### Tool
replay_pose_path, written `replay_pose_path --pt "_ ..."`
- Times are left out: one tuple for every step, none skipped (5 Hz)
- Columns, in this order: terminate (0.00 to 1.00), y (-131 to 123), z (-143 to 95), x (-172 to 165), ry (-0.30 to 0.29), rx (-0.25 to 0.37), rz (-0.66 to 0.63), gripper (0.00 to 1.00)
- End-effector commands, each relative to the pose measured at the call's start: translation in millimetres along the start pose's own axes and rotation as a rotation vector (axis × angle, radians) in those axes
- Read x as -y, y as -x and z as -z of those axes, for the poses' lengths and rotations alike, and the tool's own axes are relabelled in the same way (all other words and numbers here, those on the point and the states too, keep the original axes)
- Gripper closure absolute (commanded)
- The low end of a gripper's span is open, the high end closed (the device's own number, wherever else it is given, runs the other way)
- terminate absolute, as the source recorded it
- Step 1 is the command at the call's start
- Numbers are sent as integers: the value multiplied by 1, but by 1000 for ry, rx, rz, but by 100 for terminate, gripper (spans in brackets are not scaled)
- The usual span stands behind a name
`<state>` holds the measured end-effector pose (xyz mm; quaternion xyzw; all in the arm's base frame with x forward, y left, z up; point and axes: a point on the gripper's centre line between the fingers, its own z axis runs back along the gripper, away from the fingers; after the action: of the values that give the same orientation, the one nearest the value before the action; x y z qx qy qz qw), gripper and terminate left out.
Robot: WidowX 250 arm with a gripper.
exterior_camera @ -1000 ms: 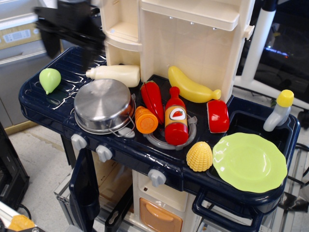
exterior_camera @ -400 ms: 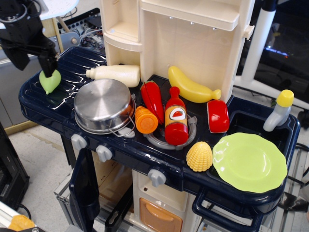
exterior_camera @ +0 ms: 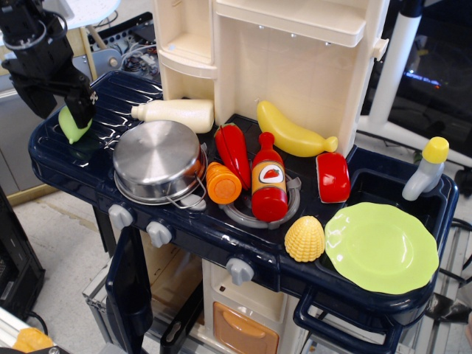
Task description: Put pear on plate
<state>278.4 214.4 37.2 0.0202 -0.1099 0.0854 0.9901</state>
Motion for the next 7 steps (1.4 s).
replay_pose_path --pt "0 -7 -1 -4 -23 60 0 0" --pt "0 -10 -9 0 -41 38 -5 100" --pt "0 -24 -50 4 -112 -5 12 100" --pt "0 -29 -87 48 -159 -30 -16 100" --pt "0 -22 -104 94 -152 -66 -70 100" --pt "0 -15 -109 143 -126 -35 -119 100" --pt "0 -1 -101 191 -61 -22 -146 100"
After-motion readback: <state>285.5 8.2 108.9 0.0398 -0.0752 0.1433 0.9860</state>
